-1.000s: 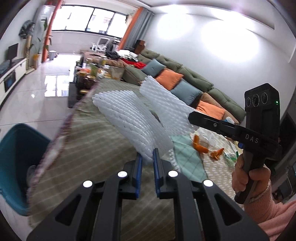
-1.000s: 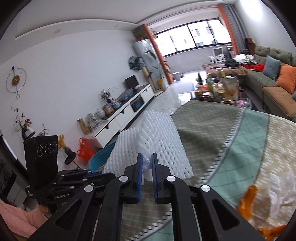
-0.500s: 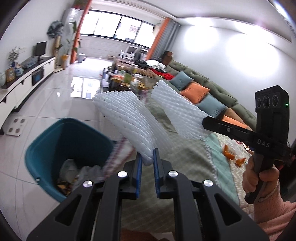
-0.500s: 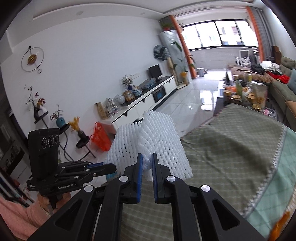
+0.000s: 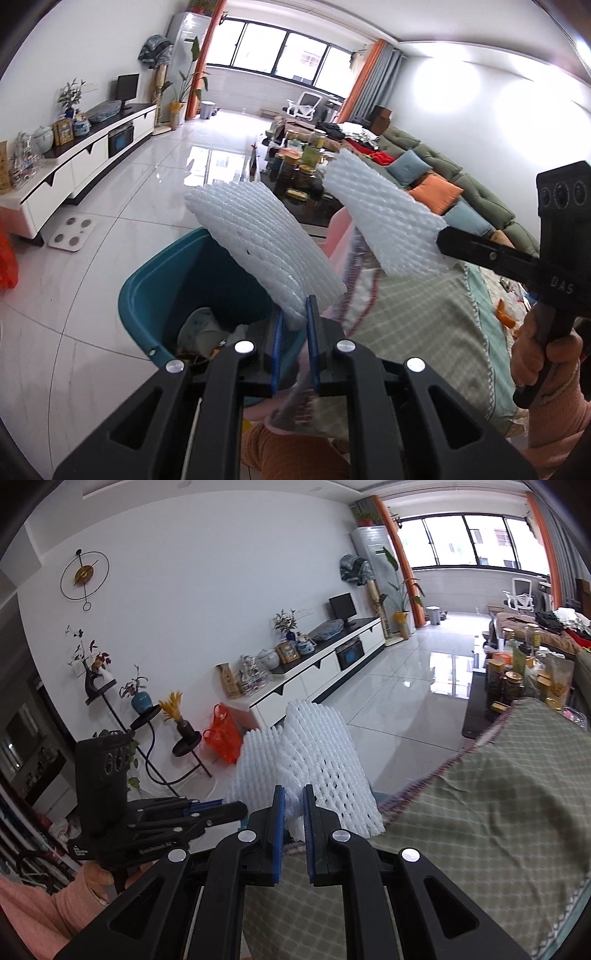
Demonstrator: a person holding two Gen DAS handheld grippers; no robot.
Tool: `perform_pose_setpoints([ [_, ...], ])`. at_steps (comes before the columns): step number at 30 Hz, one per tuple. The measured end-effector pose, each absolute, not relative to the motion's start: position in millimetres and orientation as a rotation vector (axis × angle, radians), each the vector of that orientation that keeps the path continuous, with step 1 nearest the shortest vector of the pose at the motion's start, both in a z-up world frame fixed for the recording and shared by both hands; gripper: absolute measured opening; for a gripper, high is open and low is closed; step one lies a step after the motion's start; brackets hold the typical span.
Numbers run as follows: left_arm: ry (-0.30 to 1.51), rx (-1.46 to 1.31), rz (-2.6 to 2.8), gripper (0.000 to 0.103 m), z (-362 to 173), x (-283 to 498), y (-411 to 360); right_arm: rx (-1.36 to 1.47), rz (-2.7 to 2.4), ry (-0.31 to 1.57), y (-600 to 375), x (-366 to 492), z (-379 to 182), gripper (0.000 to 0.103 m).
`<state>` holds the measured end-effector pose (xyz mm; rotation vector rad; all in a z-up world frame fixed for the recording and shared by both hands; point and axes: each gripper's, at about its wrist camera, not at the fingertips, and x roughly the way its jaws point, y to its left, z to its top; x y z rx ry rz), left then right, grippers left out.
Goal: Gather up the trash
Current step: 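Carry both white foam nets over the teal bin and release them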
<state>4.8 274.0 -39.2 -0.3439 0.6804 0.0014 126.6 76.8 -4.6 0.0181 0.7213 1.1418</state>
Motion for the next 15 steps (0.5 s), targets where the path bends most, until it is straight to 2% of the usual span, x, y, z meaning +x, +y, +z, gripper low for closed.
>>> perform_pose_setpoints([
  [15, 0.774, -0.394, 0.067, 0.014, -79.0, 15.4, 301.4, -0.005, 1.195, 0.844, 143.0, 136.8, -34.5, 0.010],
])
